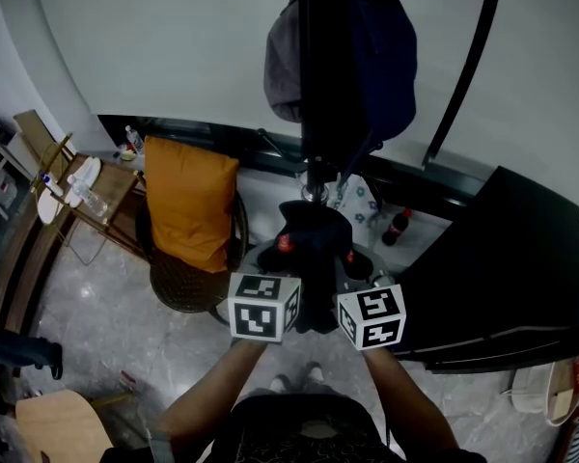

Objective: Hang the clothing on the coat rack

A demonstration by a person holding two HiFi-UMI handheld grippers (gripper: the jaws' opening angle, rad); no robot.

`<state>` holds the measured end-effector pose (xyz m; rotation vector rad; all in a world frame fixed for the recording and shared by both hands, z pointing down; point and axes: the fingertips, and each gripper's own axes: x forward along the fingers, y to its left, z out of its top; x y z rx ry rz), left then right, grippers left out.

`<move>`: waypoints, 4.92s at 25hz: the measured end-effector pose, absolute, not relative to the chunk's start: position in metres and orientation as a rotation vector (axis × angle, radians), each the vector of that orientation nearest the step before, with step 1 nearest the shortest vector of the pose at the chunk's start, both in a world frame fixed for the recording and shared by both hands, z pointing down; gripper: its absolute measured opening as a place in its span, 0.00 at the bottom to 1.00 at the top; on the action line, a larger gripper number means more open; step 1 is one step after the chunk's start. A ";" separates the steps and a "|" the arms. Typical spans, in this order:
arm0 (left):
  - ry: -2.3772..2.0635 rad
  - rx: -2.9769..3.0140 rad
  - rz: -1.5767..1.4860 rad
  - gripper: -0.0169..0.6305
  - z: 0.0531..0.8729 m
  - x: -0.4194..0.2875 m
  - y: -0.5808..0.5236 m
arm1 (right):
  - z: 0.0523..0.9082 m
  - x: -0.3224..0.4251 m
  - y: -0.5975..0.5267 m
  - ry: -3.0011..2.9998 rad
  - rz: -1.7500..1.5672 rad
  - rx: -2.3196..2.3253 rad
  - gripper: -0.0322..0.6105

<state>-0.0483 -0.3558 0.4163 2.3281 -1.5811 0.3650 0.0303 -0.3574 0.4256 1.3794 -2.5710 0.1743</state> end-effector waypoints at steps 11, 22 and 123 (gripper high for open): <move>-1.641 2.273 0.358 0.10 0.425 -0.046 -0.354 | 0.434 0.030 -0.357 -2.603 0.152 1.287 0.07; -1.672 2.242 0.362 0.10 0.430 -0.044 -0.353 | 0.443 0.029 -0.355 -2.622 0.155 1.226 0.07; -1.411 2.446 0.345 0.25 0.420 -0.035 -0.267 | 0.431 0.014 -0.257 -2.574 0.213 1.371 0.18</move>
